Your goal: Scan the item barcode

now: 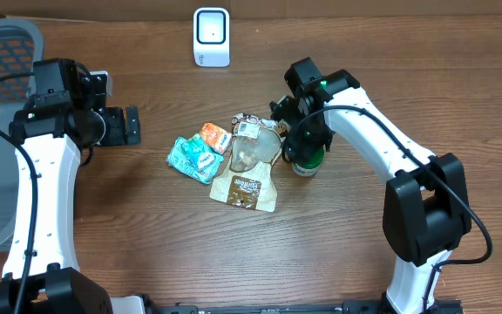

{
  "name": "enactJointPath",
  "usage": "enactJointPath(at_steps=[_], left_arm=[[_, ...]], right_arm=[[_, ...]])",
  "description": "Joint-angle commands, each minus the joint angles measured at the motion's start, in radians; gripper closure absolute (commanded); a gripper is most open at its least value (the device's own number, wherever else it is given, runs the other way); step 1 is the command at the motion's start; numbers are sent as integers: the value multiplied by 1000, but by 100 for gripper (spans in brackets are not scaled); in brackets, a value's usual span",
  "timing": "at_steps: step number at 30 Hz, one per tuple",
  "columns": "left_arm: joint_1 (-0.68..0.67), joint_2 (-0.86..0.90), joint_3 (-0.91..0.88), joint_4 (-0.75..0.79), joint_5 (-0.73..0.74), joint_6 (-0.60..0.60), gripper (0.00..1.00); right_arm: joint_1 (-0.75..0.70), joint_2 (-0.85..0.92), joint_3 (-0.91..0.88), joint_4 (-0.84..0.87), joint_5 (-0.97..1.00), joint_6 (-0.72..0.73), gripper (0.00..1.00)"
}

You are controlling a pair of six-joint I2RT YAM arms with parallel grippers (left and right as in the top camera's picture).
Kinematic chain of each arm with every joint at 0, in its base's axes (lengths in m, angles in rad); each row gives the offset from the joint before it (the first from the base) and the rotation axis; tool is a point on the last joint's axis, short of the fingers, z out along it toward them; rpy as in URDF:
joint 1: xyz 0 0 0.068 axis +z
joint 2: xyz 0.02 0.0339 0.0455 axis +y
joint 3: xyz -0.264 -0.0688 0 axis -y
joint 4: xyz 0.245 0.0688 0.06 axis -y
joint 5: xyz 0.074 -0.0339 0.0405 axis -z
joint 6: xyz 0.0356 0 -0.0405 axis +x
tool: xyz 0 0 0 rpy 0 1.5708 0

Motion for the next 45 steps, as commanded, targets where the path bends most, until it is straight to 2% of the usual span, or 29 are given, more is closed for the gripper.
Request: enactJointPath(at_steps=[1, 5, 9, 11, 15, 22, 27, 31, 35, 40, 43, 45], left_arm=[[-1, 0, 7, 2, 15, 26, 0], [-1, 0, 7, 2, 15, 26, 1], [-1, 0, 7, 2, 15, 26, 1], [-1, 0, 7, 2, 15, 26, 1], [-1, 0, 7, 2, 15, 26, 0], [-1, 0, 8, 2, 15, 26, 1], [-1, 0, 7, 2, 15, 26, 0], [-1, 0, 7, 2, 15, 26, 1], [-1, 0, 7, 2, 15, 26, 0], [-1, 0, 7, 2, 15, 26, 1], [-1, 0, 7, 2, 15, 26, 0], [-1, 0, 7, 2, 15, 26, 0]], right_arm=[[5, 2, 28, -5, -22, -185, 20], [5, 2, 28, -20, -51, -184, 16], [5, -8, 37, -24, -87, -106, 3], [3, -11, 68, -27, -85, 16, 0], [-14, -10, 164, -75, -24, 391, 0], [-70, -10, 200, -226, -26, 715, 0], [-82, -8, 92, -160, -27, 987, 0], [-66, -8, -8, -51, -107, 1007, 1], [-58, -7, -61, 3, -138, 1033, 5], [-58, -6, -72, 10, -138, 1037, 17], [-58, -6, -72, 7, -129, 1036, 21], [-58, -6, -72, 7, -111, 1036, 27]])
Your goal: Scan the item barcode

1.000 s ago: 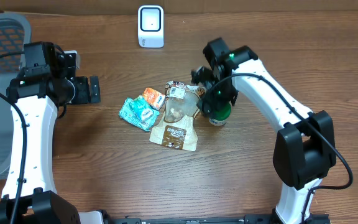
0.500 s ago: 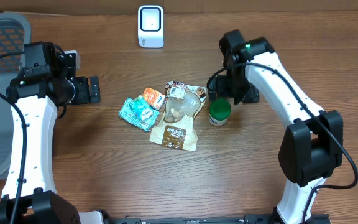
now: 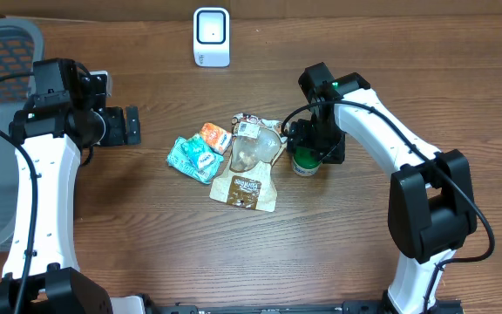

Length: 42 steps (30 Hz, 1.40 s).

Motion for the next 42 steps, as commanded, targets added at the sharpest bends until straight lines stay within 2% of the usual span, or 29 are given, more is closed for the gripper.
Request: enactJointPath(at_steps=[1, 7, 14, 19, 25, 26, 28, 32, 35, 37, 42], left_arm=[[-1, 0, 7, 2, 15, 26, 0], [-1, 0, 7, 2, 15, 26, 0], [-1, 0, 7, 2, 15, 26, 0], [-1, 0, 7, 2, 15, 26, 1], [-1, 0, 7, 2, 14, 26, 0], [-1, 0, 7, 2, 15, 26, 0], [-1, 0, 7, 2, 15, 26, 0], [-1, 0, 7, 2, 15, 26, 1], [-1, 0, 7, 2, 15, 26, 0], [-1, 0, 7, 2, 15, 26, 0], [-1, 0, 8, 2, 15, 26, 0]], right_arm=[[0, -7, -5, 3, 23, 16, 30], [0, -9, 27, -9, 23, -80, 55], [-11, -22, 195, -119, 22, -274, 61], [-11, -38, 328, -232, 23, -534, 60], [-10, -42, 334, -256, 23, -802, 61], [-10, -42, 330, -256, 23, -869, 62], [-10, -40, 325, -249, 23, -977, 73], [-10, -27, 320, -225, 23, -1128, 73], [-10, -5, 320, -227, 24, -1245, 60], [-11, 13, 319, -226, 44, -1310, 57], [-11, 51, 307, -227, 108, -1389, 56]])
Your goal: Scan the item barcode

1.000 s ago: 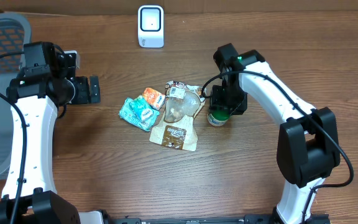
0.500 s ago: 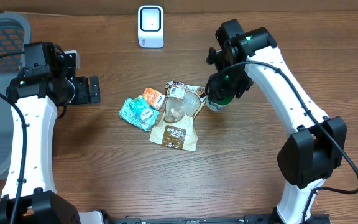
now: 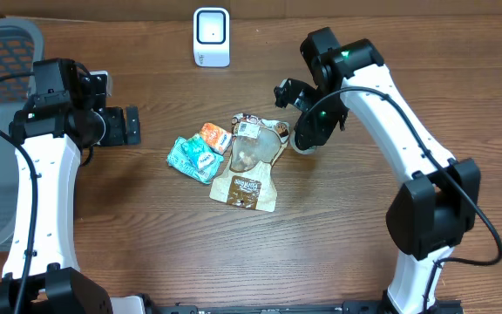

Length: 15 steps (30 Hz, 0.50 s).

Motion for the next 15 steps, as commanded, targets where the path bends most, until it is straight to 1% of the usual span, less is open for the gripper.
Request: enactJointPath(at_steps=[1, 6, 11, 13, 15], left_arm=[[-1, 0, 7, 2, 15, 26, 0], [-1, 0, 7, 2, 15, 26, 0], [-1, 0, 7, 2, 15, 26, 1], [-1, 0, 7, 2, 15, 26, 1], [-1, 0, 7, 2, 15, 26, 0]], right_arm=[[-8, 37, -9, 0, 44, -108, 56], [-8, 74, -30, -10, 43, -179, 56], [-8, 81, -101, 34, 39, -181, 54], [-8, 81, -119, 36, 23, -180, 51], [-8, 81, -121, 32, 11, -158, 45]])
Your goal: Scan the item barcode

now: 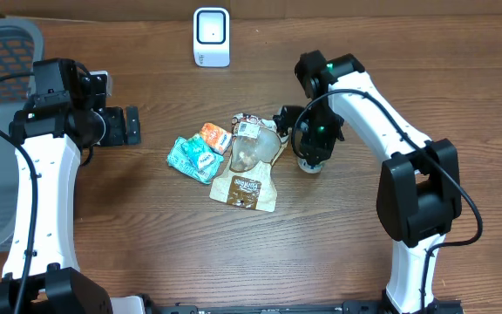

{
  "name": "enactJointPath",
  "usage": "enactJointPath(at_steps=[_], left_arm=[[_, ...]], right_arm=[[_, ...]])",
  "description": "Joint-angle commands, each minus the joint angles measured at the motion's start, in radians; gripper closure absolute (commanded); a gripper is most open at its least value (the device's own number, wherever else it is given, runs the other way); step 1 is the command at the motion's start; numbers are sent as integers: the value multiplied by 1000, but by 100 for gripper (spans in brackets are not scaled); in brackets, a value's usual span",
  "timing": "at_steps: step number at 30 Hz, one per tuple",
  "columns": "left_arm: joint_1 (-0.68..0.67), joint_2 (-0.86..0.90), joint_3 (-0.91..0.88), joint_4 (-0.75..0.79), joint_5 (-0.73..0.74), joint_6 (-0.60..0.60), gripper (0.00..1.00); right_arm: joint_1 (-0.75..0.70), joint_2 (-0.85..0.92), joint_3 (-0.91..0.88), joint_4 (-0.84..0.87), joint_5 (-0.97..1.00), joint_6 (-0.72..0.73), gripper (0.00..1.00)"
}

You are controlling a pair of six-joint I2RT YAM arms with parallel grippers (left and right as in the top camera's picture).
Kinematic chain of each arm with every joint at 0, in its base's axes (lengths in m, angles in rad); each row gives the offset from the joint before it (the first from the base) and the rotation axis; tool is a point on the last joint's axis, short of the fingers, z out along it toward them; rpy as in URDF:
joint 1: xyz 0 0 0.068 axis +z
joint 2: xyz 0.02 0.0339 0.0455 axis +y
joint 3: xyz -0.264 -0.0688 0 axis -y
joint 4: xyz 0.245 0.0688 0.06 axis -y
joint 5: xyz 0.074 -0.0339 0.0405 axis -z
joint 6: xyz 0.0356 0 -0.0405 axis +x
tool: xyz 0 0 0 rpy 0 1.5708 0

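Note:
The white barcode scanner [211, 37] stands at the far edge of the table, middle. My right gripper [310, 153] points down just right of the item pile and is shut on a small green-topped bottle [309, 166]. Only the bottle's pale lower end shows under the fingers. My left gripper [132, 125] hovers open at the left, holding nothing, well away from the items.
A pile lies mid-table: a teal packet [192, 159], an orange packet [215, 137], a clear jar-like item [253, 150], a brown pouch [245, 187] and a labelled packet [249, 126]. A grey basket sits at the far left.
My right gripper, holding the bottle, has moved from a spot nearer the scanner back toward me and down, to where the bottle first stood. The left arm has not moved.
The green-topped bottle stood right of the pile with my right gripper at its far side. Then the gripper was around it. Then the bottle was off its spot, held farther back. Now it is held near its first place.

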Motion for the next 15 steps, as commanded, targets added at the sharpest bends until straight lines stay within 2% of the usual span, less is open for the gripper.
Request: enactJointPath(at_steps=[1, 3, 4, 9, 15], left_arm=[[-1, 0, 7, 2, 15, 26, 0], [-1, 0, 7, 2, 15, 26, 1], [-1, 0, 7, 2, 15, 26, 0], [-1, 0, 7, 2, 15, 26, 0], [-1, 0, 7, 2, 15, 26, 1]], right_arm=[[-7, 0, -5, 0, -27, 26, 40], [-7, 0, -1, 1, -27, 77, 11], [-7, -1, 1, 2, -27, 99, 0], [-7, -1, 57, -12, -32, 235, 0], [-7, -1, 296, -180, -77, 380, 0]])
